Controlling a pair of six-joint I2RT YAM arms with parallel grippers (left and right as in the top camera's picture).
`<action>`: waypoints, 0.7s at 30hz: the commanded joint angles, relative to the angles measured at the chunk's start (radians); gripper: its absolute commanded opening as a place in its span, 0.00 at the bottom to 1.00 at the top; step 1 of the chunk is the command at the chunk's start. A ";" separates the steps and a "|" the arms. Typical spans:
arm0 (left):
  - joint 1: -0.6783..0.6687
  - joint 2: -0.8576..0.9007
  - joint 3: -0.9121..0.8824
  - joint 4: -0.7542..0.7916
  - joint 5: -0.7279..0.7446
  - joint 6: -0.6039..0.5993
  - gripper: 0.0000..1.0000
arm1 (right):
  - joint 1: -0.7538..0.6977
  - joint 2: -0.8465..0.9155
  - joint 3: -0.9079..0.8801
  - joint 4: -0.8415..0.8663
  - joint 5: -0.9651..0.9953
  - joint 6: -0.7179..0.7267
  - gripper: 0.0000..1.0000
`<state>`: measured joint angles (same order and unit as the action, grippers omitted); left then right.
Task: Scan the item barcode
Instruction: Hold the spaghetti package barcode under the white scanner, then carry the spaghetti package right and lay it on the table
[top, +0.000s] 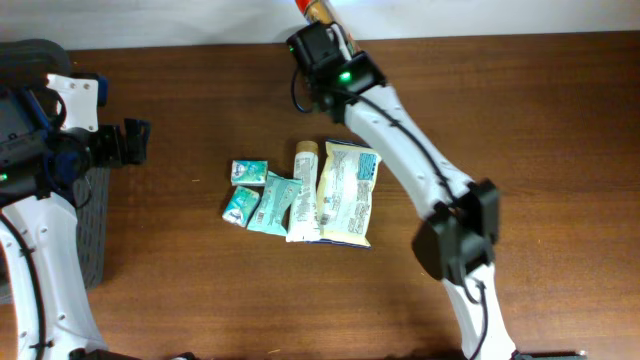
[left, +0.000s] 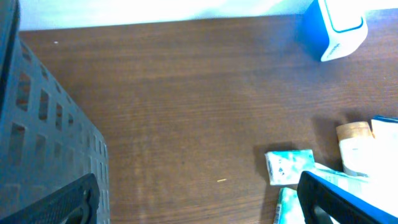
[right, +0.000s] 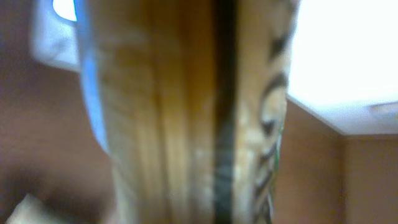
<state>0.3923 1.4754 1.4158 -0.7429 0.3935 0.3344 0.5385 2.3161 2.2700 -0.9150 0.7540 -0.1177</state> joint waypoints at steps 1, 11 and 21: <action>0.003 -0.004 -0.002 0.004 0.010 0.016 0.99 | -0.013 0.097 0.040 0.359 0.430 -0.280 0.04; 0.003 -0.003 -0.002 0.004 0.010 0.015 0.99 | -0.034 0.221 0.035 0.537 0.466 -0.444 0.04; 0.003 -0.003 -0.002 0.004 0.010 0.016 0.99 | 0.005 -0.040 0.035 0.134 0.114 -0.163 0.04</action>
<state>0.3923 1.4757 1.4158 -0.7410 0.3927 0.3347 0.5251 2.5233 2.2620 -0.7357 0.9527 -0.4614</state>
